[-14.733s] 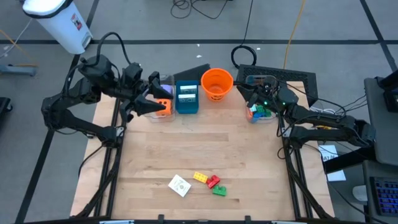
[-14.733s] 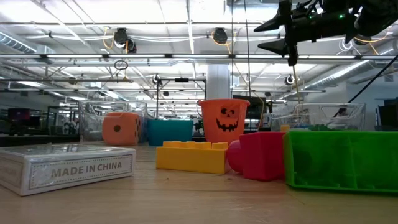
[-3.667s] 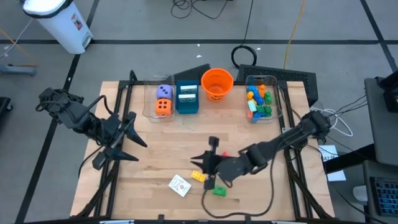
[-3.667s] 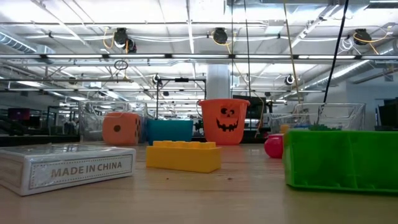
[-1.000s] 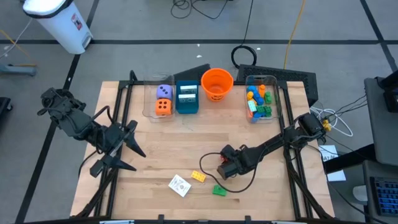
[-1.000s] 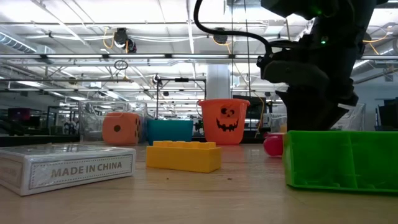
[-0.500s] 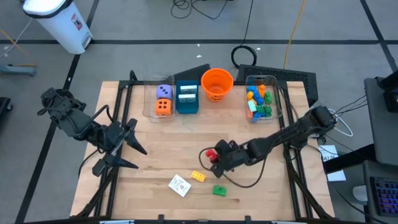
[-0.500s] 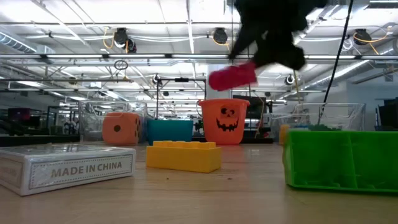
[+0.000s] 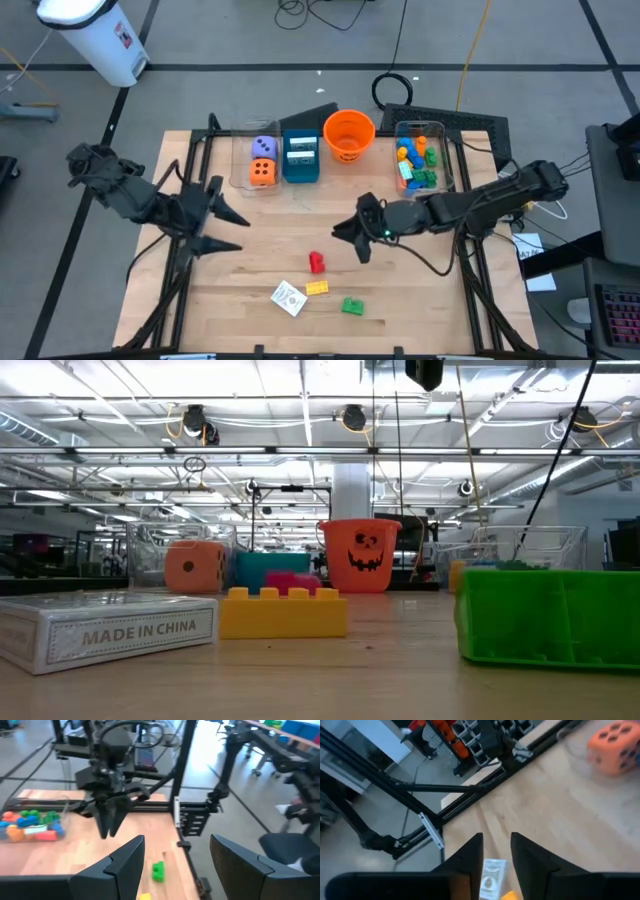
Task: Pick & Place Toys
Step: Put the red game piece into the right transparent bin
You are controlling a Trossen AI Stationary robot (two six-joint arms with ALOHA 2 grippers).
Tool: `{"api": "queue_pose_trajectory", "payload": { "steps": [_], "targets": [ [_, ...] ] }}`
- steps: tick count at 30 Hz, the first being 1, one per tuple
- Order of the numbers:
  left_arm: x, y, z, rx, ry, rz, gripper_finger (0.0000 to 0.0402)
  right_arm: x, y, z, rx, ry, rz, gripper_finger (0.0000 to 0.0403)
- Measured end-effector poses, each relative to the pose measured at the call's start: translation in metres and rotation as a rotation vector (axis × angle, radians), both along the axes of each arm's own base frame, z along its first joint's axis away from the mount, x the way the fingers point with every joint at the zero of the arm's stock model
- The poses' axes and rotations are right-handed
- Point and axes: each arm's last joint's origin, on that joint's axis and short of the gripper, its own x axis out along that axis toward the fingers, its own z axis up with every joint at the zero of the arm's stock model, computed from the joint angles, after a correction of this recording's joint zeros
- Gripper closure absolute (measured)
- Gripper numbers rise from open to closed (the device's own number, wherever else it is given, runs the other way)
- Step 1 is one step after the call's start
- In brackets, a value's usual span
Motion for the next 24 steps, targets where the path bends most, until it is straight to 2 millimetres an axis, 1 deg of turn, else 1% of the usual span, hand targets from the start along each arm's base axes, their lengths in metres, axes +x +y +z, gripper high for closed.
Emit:
{"api": "queue_pose_trajectory", "payload": {
  "steps": [5,8,11,15,20,24],
  "targets": [
    [0.014,0.003,-0.005,0.001,0.023,0.064,0.0167,-0.001,-0.004,0.0,-0.104,0.011,0.025,0.0334],
    [0.024,0.004,-0.009,-0.014,0.046,0.099,0.0167,0.002,-0.004,-0.003,-0.134,0.016,0.031,0.0338],
    [0.04,0.004,-0.012,-0.028,0.046,0.135,0.0167,0.004,-0.004,-0.006,-0.152,0.03,0.038,0.034],
    [0.057,0.002,-0.012,-0.036,-0.006,0.156,0.0167,0.003,-0.004,-0.005,-0.164,0.02,0.042,0.034],
    [0.069,0.004,-0.007,-0.048,-0.084,0.175,0.0167,0.004,-0.006,-0.005,-0.181,0.02,0.05,0.034],
    [0.071,0.008,-0.006,-0.056,-0.088,0.194,0.0167,0.004,-0.003,-0.005,-0.236,0.01,0.218,0.0339]
  ]
}}
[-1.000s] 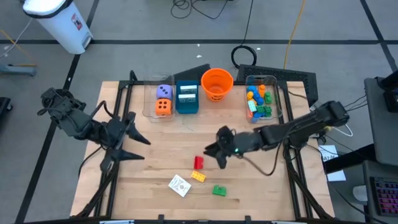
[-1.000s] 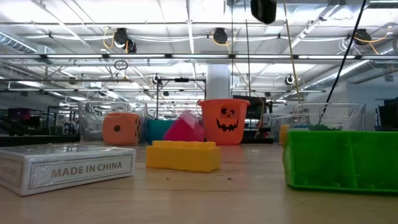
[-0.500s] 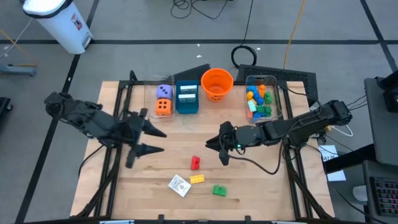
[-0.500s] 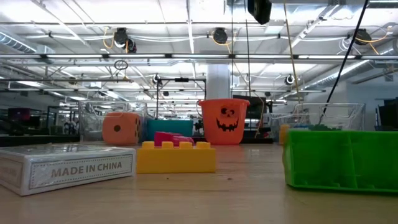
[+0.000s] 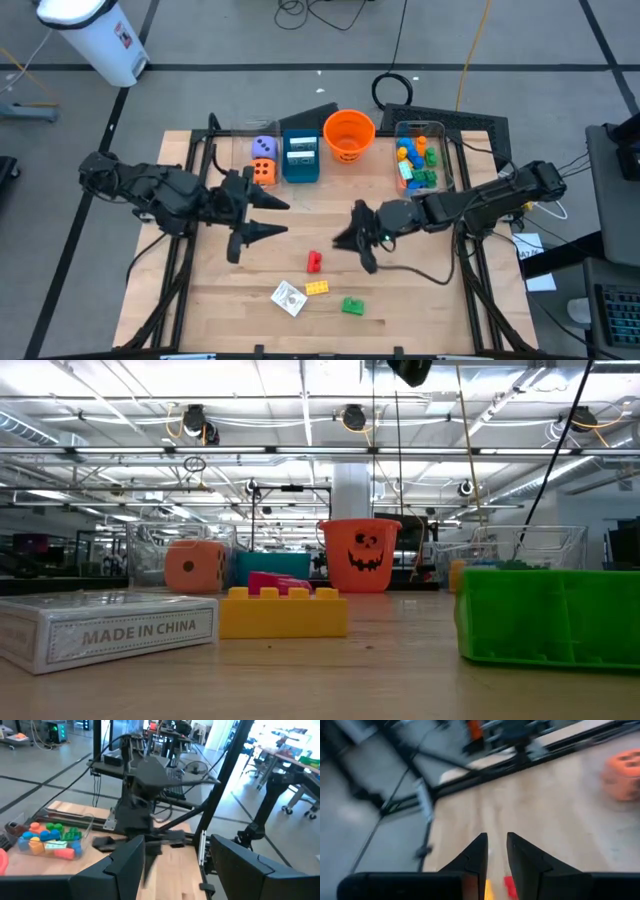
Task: Pick & Place Toys
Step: Put the red game piece into the right transparent bin
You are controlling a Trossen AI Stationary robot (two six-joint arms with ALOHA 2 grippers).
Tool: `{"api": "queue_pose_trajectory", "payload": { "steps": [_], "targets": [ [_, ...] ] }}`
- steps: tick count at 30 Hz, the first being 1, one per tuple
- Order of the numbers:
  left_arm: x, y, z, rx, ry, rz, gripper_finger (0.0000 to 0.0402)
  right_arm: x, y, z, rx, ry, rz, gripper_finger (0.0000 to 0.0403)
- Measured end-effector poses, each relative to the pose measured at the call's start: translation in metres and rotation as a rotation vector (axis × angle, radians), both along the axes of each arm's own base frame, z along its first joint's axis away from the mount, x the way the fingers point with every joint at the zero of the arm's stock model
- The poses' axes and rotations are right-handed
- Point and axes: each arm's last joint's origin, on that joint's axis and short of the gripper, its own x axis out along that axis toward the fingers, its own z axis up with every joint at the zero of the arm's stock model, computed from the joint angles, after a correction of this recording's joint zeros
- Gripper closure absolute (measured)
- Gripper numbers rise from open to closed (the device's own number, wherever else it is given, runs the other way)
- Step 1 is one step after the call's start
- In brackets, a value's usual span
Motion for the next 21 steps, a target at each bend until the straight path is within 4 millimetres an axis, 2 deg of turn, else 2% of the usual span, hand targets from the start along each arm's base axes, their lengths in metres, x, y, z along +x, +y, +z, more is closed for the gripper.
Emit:
{"api": "queue_pose_trajectory", "payload": {
  "steps": [4,8,11,17,21],
  "targets": [
    [0.0,0.001,0.0,-0.013,0.002,0.004,0.0167,-0.006,0.014,-0.003,-0.003,0.042,0.157,0.0339],
    [0.004,-0.001,-0.002,-0.034,0.013,-0.028,0.0167,-0.013,0.026,-0.01,-0.034,0.114,0.201,0.0334],
    [0.012,-0.004,-0.01,-0.052,0.058,-0.049,0.0167,-0.015,0.029,-0.014,-0.035,0.153,0.204,0.031],
    [0.036,-0.017,-0.041,-0.093,0.26,-0.101,0.0167,-0.021,0.027,-0.023,-0.043,0.267,0.197,0.0224],
    [0.061,-0.029,-0.074,-0.061,0.42,-0.126,0.0167,-0.027,0.025,-0.05,-0.051,0.336,0.189,0.0177]
  ]
}}
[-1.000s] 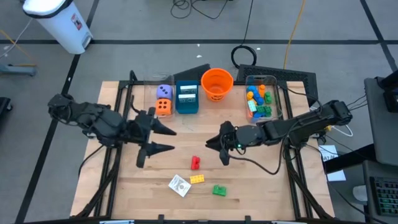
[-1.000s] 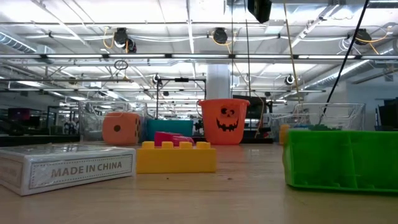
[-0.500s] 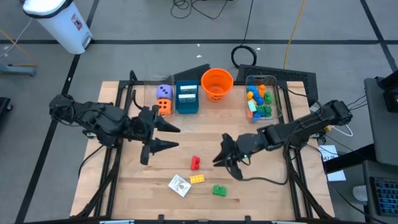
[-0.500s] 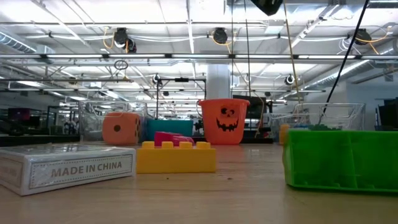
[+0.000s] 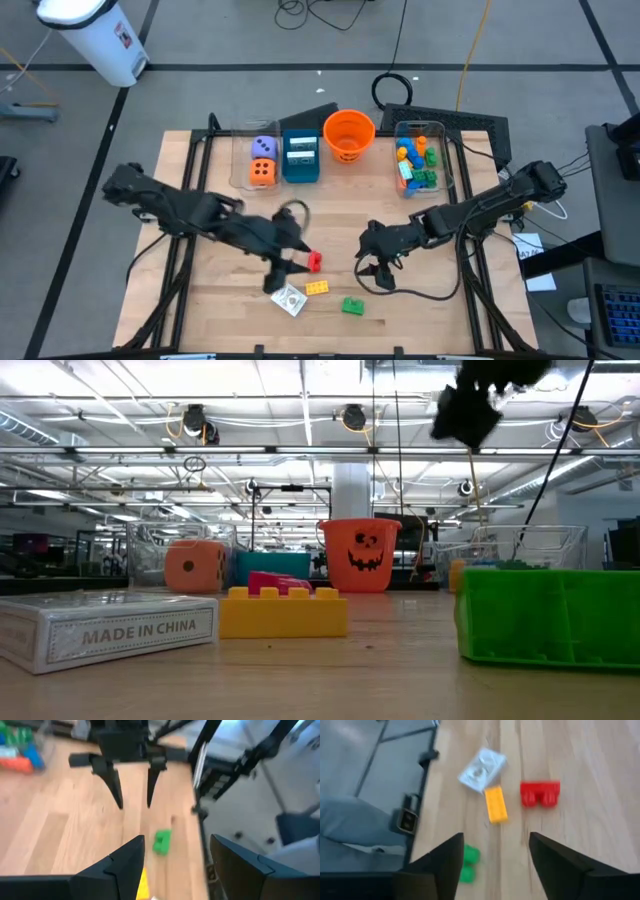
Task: Pick & Place Toys
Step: Put the red game piece into the right transparent bin
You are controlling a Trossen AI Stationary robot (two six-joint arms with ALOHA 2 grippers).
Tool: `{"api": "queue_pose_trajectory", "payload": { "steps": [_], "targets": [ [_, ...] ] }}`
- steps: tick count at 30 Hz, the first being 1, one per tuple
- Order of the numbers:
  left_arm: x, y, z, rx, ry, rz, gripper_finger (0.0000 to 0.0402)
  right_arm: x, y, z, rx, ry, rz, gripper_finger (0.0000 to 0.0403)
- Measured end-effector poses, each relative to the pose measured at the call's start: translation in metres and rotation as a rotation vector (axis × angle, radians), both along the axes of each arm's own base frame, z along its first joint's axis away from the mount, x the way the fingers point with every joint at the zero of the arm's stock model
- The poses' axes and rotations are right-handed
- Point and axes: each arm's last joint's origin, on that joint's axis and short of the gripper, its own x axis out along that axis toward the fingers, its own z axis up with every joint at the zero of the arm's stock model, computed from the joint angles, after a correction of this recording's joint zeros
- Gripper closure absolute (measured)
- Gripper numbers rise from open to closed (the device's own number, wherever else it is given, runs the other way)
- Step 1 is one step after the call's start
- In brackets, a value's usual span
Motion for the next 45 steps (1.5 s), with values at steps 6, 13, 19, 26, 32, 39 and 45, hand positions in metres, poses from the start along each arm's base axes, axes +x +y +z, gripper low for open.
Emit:
{"api": "queue_pose_trajectory", "payload": {
  "steps": [6,13,19,26,32,39,45],
  "targets": [
    [0.029,-0.005,-0.053,0.102,0.255,0.007,0.0167,-0.012,0.0,-0.049,0.101,0.061,-0.079,0.0148],
    [0.058,0.006,-0.112,-0.058,0.589,0.178,0.0167,-0.028,0.0,-0.086,0.217,0.057,-0.145,0.0153],
    [0.078,0.014,-0.149,-0.155,0.724,0.31,0.0167,-0.031,0.0,-0.092,0.265,0.038,-0.163,0.016],
    [0.091,0.029,-0.175,-0.184,0.822,0.355,0.0167,-0.036,0.009,-0.093,0.254,0.049,-0.12,0.0161],
    [0.078,0.037,-0.183,-0.173,0.863,0.387,0.0167,-0.041,0.019,-0.093,0.269,0.062,-0.096,0.0161],
    [0.047,0.038,-0.199,-0.409,0.71,0.422,0.0167,-0.044,0.025,-0.093,0.257,0.051,-0.122,0.0161],
    [0.034,0.041,-0.209,-0.596,0.511,0.469,0.0167,-0.044,0.025,-0.093,0.256,0.044,-0.145,0.0161]
  ]
}}
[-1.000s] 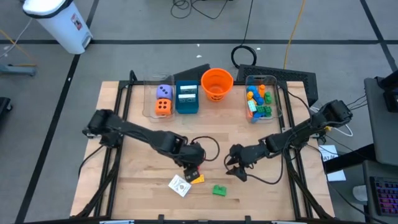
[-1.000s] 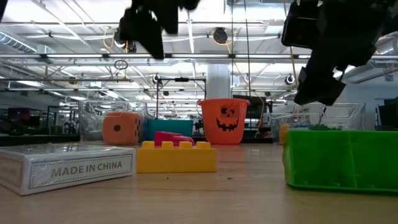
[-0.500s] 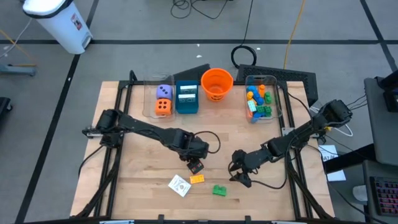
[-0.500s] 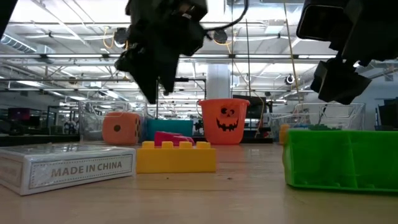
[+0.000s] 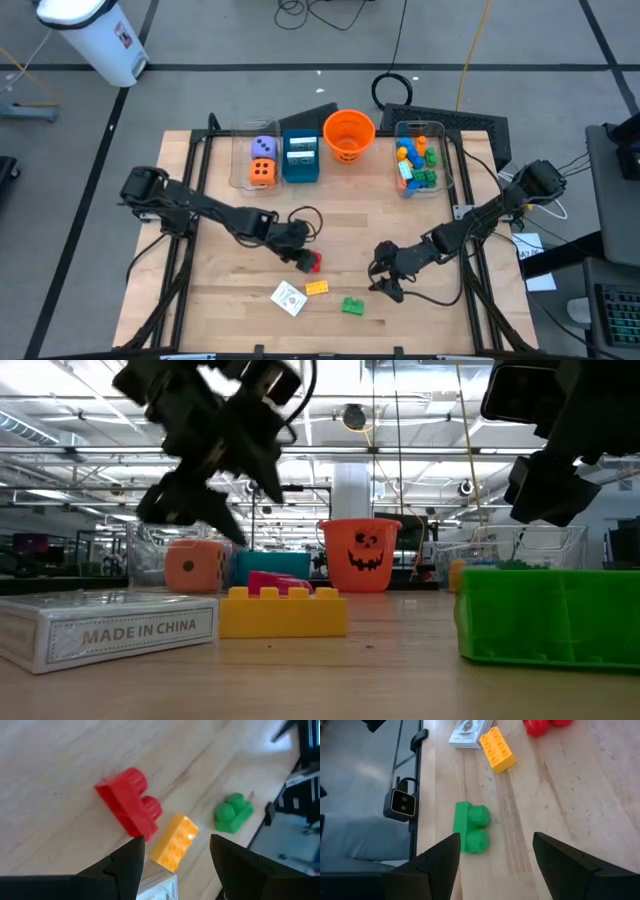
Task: Pick & Place Toys
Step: Put the red game piece into the right transparent bin
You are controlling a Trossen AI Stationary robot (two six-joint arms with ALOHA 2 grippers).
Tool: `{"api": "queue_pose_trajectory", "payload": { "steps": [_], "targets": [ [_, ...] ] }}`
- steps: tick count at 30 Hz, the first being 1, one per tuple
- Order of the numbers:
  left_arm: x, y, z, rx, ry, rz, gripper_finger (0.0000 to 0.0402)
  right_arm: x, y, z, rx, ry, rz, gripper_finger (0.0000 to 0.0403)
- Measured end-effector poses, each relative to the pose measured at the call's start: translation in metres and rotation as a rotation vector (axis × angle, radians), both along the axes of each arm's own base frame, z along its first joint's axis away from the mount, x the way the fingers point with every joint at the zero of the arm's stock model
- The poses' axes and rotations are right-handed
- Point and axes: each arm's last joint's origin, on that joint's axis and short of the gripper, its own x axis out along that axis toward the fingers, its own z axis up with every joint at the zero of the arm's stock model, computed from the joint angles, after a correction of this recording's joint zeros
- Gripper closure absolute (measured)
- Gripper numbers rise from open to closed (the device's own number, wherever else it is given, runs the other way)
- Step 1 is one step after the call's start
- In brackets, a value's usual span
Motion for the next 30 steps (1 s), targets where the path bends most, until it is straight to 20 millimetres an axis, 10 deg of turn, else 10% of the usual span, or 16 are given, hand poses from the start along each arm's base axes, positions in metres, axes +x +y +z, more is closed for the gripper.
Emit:
{"api": "queue_pose_trajectory", "payload": {
  "steps": [30],
  "targets": [
    [0.001,-0.016,-0.061,-0.158,-0.089,0.153,0.0167,0.001,-0.002,0.0,0.0,0.0,-0.013,0.0161]
  ]
}}
